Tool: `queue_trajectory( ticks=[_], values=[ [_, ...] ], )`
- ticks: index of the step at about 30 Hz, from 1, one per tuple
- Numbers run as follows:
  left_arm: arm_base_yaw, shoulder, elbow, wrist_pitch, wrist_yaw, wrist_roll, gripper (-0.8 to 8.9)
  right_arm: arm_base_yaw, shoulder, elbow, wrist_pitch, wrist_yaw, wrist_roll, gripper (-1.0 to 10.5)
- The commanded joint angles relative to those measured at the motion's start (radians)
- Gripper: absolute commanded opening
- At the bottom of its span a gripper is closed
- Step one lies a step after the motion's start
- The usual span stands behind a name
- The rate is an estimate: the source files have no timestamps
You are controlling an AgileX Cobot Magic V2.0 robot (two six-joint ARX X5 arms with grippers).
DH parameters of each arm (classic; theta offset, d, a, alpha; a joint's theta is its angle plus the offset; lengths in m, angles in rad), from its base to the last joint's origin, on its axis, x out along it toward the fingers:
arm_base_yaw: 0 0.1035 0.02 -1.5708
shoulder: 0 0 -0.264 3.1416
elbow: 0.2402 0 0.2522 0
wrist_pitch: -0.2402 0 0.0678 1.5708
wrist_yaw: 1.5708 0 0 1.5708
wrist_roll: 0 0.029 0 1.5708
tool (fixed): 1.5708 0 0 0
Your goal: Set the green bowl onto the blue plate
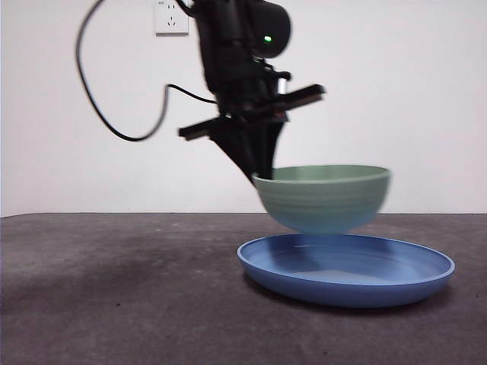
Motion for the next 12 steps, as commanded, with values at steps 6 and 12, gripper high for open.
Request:
queue_trajectory(
  ticks=[6,12],
  values=[
    [-0.038,0.097,0.053,0.018,0.000,-0.024,0.14,0.004,0.003,0.017,0.005,-0.003,-0.005,6.1],
    [-0.040,0.106,0.053,0.018,-0.001,-0.025,0.14,0.004,0.003,0.017,0.006,-0.002,-0.005,6.1]
  ],
)
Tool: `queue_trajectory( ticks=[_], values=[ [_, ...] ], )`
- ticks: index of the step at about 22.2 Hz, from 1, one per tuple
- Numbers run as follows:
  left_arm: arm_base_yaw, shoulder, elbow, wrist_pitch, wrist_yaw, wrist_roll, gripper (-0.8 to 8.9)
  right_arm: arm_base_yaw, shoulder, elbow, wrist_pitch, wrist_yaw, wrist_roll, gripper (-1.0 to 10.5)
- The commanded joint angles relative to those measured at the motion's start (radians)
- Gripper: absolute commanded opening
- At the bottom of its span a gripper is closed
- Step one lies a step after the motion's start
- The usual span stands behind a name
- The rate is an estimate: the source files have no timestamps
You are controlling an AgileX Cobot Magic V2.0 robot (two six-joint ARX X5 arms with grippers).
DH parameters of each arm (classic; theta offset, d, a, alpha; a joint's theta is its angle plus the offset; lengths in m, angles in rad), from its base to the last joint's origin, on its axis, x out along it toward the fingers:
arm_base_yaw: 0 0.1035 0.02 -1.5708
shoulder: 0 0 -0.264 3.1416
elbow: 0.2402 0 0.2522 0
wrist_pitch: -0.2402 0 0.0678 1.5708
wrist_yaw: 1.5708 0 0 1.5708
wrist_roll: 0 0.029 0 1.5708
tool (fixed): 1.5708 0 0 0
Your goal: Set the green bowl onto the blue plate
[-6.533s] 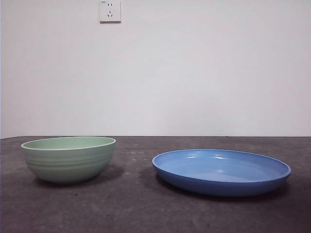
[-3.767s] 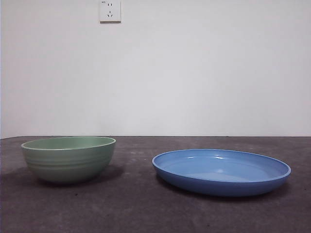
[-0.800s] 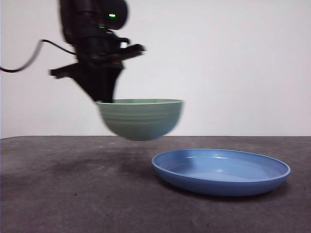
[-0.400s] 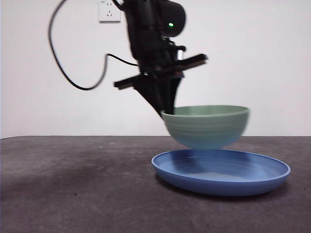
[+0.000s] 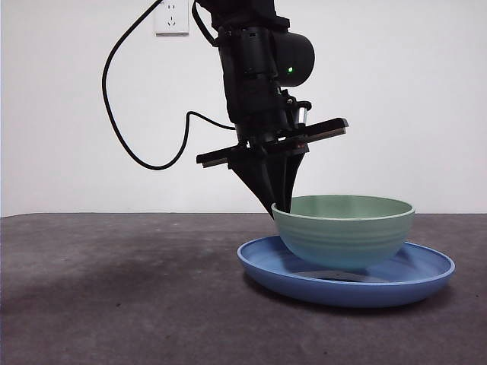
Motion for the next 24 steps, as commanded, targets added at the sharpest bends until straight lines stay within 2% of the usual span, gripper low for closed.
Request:
queue_trajectory(
  ticks=[1,7,12,20,24],
  values=[
    [-0.012,0.023,0.030,-0.011,-0.001,-0.003,0.14,0.004,0.003,0.017,0.006,-0.002,-0.004,6.1],
    [-0.017,0.028,0.030,-0.018,-0.050,0.000,0.14,0.004,0.003,0.017,0.006,-0.001,-0.004,6.1],
    [-0.020,0.028,0.030,-0.020,-0.050,0.000,0.36,0.004,0.003,0.017,0.006,-0.001,-0.004,6.1],
    [-0.014,0.027,0.065,-0.045,-0.049,0.000,3.44,0.004,0.003,0.017,0.005,-0.001,-0.004,6.1],
    [0.003,0.027,0.248,-0.226,-0.050,0.078,4.31,0.004,0.003,0.017,0.005,0.002,-0.005,6.1]
  ],
)
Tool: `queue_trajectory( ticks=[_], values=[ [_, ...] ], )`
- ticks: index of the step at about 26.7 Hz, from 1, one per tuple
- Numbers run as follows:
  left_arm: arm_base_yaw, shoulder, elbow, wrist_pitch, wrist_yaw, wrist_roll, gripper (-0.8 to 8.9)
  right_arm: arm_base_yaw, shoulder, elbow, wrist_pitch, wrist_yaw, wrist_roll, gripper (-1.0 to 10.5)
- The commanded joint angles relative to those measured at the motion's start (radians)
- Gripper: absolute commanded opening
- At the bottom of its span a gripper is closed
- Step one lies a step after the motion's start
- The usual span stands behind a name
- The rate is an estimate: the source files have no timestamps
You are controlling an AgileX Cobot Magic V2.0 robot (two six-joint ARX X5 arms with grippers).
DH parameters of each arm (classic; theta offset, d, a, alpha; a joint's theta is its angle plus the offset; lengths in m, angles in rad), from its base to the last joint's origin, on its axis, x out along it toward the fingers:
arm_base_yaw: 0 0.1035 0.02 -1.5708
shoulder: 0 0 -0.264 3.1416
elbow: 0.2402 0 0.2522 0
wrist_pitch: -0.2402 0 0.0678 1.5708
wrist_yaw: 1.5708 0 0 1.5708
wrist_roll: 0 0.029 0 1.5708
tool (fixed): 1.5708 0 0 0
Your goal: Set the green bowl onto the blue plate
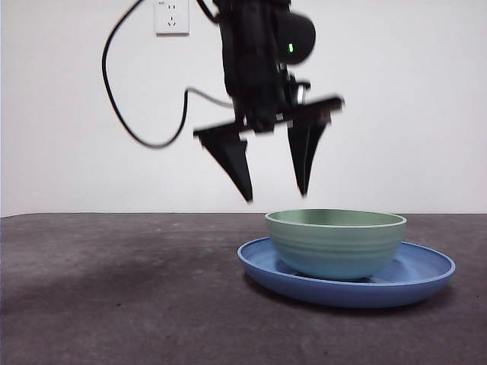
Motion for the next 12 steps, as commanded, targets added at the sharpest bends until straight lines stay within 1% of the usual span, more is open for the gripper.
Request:
queue_trajectory(
  ticks=[1,2,3,6,8,12],
  values=[
    [0.002,0.016,0.138,-0.109,-0.002,0.068,4.44,0.004,0.003,0.017,0.005,0.001,-0.005,6.1],
    [0.001,0.000,0.186,-0.144,-0.002,0.086,4.46,0.004,0.003,0.017,0.005,0.001,-0.005,6.1],
    [0.000,-0.030,0.206,-0.148,-0.002,0.089,4.60,0.004,0.003,0.017,0.005,0.001,-0.005,6.1],
    [-0.014,-0.171,0.210,-0.149,-0.002,0.108,5.73,0.004,0.003,0.017,0.005,0.001,-0.005,6.1],
    [-0.018,-0.270,0.209,-0.155,-0.002,0.126,5.95,0.004,0.003,0.017,0.005,0.001,-0.005,6.1],
    [-0.020,-0.448,0.149,-0.161,-0.002,0.159,5.94,0.004,0.003,0.017,0.005,0.001,-0.005,6.1]
  ],
)
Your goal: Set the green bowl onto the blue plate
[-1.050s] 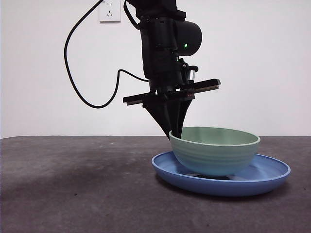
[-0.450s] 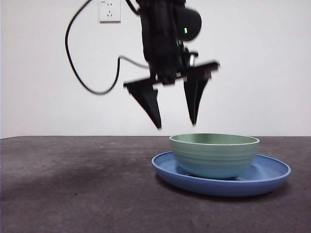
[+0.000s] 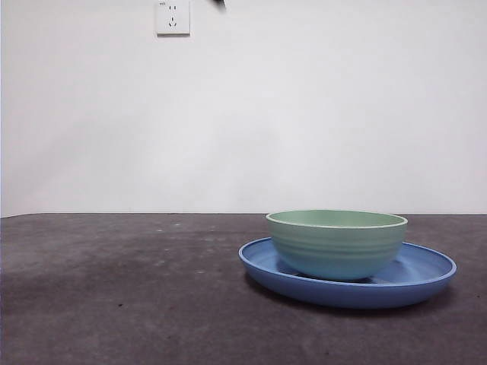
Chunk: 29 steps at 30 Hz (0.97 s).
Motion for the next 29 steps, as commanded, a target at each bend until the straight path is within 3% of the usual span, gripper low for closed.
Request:
queue_trajectory(
  ticks=[1,11,19,25,29],
  values=[
    [-0.010,-0.097,-0.039,-0.042,-0.002,0.038,5.94,0.004,0.003,0.017,0.005,0.001,-0.005,6.1],
    [-0.008,-0.493,-0.345,-0.022,-0.002,0.085,5.94,0.004,0.003,0.017,0.006,0.001,-0.005,6.1],
    [-0.008,-0.902,-0.854,0.283,-0.002,0.080,5.94,0.004,0.003,0.017,0.006,0.001,-0.005,6.1],
    [-0.008,-1.170,-1.200,0.458,-0.002,-0.014,5.94,0.004,0.003,0.017,0.005,0.001,-0.011,6.1],
    [-0.008,-1.300,-1.353,0.481,-0.002,-0.064,5.94,0.004,0.003,0.017,0.005,0.001,-0.012,6.1]
  ],
)
